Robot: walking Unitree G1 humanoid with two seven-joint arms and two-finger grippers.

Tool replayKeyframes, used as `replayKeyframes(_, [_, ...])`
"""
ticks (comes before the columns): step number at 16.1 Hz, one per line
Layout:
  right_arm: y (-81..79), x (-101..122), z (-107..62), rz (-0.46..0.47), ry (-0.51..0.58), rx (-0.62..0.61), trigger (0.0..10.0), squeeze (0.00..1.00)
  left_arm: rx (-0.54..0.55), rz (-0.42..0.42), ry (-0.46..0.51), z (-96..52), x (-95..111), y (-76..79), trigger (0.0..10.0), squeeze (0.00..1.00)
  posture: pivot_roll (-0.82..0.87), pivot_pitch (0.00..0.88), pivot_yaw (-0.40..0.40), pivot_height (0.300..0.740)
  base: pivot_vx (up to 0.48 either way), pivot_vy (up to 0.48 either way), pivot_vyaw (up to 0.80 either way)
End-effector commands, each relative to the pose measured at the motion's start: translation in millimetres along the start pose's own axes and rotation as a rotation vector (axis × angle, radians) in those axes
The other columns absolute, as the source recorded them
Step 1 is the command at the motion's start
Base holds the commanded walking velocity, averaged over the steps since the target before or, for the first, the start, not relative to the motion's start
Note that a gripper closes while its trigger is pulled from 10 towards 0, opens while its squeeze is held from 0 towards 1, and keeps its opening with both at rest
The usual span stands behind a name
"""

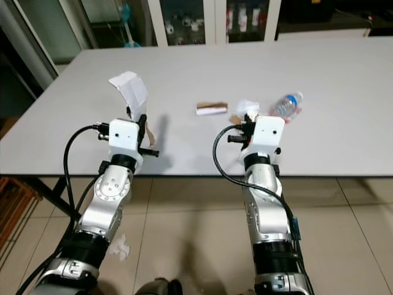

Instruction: Picking trash to rubbish bin

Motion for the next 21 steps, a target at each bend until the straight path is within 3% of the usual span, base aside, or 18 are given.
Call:
replayKeyframes(1, [-1.2,-0.6,-0.5,0.013,0.0,0.007,10.0,0.0,-0.005,-0.007,-0.003,-0.5,-0.7,-0.3,10.0,0.0,-0.03,0.051,0.093,0.72,-0.281,0.0,0.0])
replayKeyframes(18, [-0.4,-3.3,-2.7,0.024,-0.009,0.007,10.0,0.0,-0.015,-0.003,-0.01,-3.1,-1.2,2.5,10.0,0.0,-0.03,0.065,0.089,0.72,-0.304,0.0,0.0])
replayKeyframes(21, [-0.6,-3.6,-3.2,0.024,-0.011,0.007,10.0,0.0,-0.016,0.013,-0.037,-3.6,-5.4,3.3,10.0,0.0,-0.03,0.07,0.087,0.72,0.0,0.0,0.0])
Point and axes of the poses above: a point about 5 cm out from each wrist's last joint towards the gripper, its own z axis pointing out of the wrist towards the gripper, its own x axis along the axis of the wrist's last joint, y = z × x, the point moved 2 cm from there along z, pointing out of the wrist towards the gripper, and after that the axes turned 14 degrees about z, right-handed, at the moved point
